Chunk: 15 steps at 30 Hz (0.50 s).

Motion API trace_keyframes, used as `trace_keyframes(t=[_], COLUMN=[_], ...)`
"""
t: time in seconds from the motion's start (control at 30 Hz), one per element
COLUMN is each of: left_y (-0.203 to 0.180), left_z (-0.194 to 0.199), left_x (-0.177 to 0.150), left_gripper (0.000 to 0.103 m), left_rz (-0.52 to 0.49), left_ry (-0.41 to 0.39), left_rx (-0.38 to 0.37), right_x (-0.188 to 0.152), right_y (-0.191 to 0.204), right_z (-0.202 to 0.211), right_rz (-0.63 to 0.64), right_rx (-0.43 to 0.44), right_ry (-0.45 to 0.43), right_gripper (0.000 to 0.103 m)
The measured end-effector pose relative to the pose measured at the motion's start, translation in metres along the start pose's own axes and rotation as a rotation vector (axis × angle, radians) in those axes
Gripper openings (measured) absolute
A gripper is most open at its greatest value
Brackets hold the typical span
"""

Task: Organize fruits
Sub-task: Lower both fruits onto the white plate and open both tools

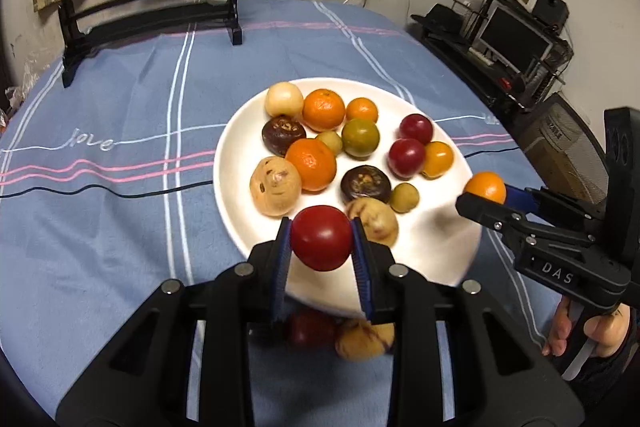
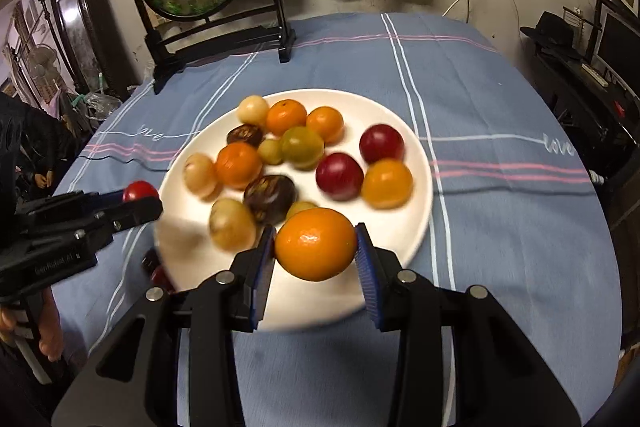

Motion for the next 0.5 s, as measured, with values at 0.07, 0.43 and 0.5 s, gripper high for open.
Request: trace_keyframes(t=[0.07,0.43,0.5], left_y=[-0.001,0.003,0.005], left_z=[-0.011,0.004,0.020], left_x=[0.001,0.017,0.018], left_gripper=[0.029,0.052,0.053], left_rz=[0.005,0.021,0.029], left_ry=[0.017,-0.047,-0.076], left_rx=[-0.004,0.003,0.004], right_x=[0.002,0.009,0.012], right_y=[-0.001,-0.017,-0.017], right_z=[-0.009,-0.021,-0.010], right_rz=[-0.006,-0.035,-0.033], right_rx=[0.006,-0.031,-0.035], right_ry=[0.010,0.020,-0.010], right_gripper=[0.039,0.050,0.059])
Point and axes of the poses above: each gripper's, at about its wrist camera, not at the fingertips, and z roughly against the way its jaws point, y to its left, x to its top, the point moved 7 cm from there along -z, roughly the way its jaws point, and after that the axes turned 3 degrees about x, right-handed, at the moved point
